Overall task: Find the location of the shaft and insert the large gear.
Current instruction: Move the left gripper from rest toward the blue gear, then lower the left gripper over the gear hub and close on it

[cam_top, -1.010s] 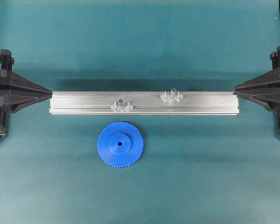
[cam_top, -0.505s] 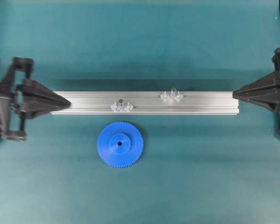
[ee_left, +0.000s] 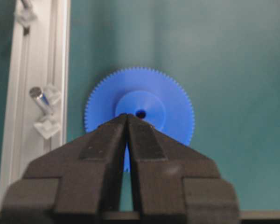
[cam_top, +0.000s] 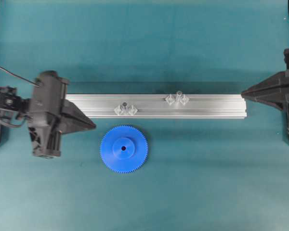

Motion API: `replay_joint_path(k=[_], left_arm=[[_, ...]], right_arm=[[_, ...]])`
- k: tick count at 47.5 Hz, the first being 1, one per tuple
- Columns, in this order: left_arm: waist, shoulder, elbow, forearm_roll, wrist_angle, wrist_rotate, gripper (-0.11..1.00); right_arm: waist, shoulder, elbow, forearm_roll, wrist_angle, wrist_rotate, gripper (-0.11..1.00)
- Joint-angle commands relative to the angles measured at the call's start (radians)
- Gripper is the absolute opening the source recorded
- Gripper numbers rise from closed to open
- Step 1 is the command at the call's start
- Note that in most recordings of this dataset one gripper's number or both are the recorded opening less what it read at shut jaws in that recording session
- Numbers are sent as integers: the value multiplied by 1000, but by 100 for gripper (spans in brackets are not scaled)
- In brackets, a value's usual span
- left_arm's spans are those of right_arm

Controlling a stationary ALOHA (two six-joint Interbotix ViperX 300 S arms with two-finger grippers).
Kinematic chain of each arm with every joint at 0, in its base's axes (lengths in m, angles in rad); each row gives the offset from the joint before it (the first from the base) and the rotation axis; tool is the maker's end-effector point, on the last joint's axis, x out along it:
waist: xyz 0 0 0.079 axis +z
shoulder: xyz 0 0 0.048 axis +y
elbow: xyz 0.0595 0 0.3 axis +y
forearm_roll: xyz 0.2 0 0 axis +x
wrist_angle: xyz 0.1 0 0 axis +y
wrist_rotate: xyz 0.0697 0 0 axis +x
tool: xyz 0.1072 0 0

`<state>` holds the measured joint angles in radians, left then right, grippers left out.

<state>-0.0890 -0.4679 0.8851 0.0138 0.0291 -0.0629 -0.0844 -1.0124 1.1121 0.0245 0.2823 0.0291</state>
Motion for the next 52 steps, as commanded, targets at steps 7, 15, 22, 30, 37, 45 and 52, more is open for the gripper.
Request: replay_joint_path(k=[7, 15, 22, 30, 37, 45, 52], left_arm=[[-14, 77, -84, 3, 15, -6, 44], [-31, 163, -133, 3, 17, -40, 88], [-32, 249, -167, 3, 37, -55, 90], [-32, 342, -229, 3, 137, -55, 92], [-32, 413, -279, 3, 173, -54, 92], [-32, 477, -308, 3, 181, -57, 92], [-32, 518, -327, 3, 193, -58, 92]], right_arm=[[-12, -8, -21, -2, 49, 6, 7], [-15, -25, -6, -2, 58, 8, 7], [-15, -40, -2, -2, 74, 8, 7], [-15, -51, 0, -2, 89, 8, 7], [-15, -54, 11, -2, 98, 9, 8], [-15, -55, 11, -2, 98, 11, 7], [-15, -54, 15, -2, 98, 11, 7]])
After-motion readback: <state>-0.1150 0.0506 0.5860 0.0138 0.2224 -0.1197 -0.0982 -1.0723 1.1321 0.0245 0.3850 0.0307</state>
